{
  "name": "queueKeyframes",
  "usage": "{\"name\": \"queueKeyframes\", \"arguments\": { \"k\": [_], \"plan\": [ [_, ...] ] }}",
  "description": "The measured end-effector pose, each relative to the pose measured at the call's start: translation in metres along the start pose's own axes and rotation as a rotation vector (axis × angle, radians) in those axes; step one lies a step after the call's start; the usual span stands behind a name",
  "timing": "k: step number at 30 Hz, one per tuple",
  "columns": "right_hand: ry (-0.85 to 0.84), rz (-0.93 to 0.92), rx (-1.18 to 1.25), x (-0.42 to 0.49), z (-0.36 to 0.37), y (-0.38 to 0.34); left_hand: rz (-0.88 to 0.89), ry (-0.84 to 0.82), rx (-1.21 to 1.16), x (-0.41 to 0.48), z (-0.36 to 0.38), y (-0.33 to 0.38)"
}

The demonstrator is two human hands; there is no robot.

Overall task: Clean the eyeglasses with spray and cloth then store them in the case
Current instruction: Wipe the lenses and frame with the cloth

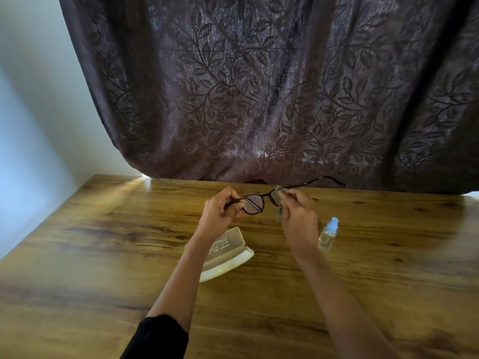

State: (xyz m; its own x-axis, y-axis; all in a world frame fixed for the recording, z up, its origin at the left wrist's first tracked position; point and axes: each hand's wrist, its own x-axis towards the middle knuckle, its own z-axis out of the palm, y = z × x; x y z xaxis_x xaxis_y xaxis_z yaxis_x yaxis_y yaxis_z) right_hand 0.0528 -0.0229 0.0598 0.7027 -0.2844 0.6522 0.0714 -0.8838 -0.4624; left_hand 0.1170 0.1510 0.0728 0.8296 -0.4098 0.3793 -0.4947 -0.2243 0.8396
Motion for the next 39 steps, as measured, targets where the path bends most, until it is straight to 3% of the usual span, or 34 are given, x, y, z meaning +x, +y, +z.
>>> {"name": "queueKeyframes", "arguments": {
  "k": [5,10,14,18,25,32,36,39],
  "plan": [
    [0.047,0.122,0.045,0.008,-0.003,0.009,-0.033,0.008,0.021,0.004,0.003,0.008],
    [0.144,0.357,0.222,0.007,-0.005,0.013,-0.052,0.153,0.126,0.01,-0.003,0.017],
    [0.207,0.516,0.391,0.012,-0.014,0.012,0.027,0.271,0.333,0.012,-0.003,0.018],
    [0.232,0.565,0.433,0.012,-0.017,0.011,0.043,0.295,0.473,0.013,0.001,0.02],
    [0.327,0.329,0.227,0.008,-0.022,0.001,-0.059,0.305,0.589,0.01,0.008,0.032],
    [0.423,0.203,0.222,0.015,-0.031,-0.016,-0.066,0.299,0.638,0.006,0.008,0.034],
    [0.19,-0.092,0.218,0.013,-0.018,-0.036,-0.062,0.236,0.661,0.007,0.014,0.036],
    [-0.03,-0.154,0.224,0.008,-0.001,-0.039,-0.045,0.21,0.683,0.007,0.017,0.036]
  ]
}}
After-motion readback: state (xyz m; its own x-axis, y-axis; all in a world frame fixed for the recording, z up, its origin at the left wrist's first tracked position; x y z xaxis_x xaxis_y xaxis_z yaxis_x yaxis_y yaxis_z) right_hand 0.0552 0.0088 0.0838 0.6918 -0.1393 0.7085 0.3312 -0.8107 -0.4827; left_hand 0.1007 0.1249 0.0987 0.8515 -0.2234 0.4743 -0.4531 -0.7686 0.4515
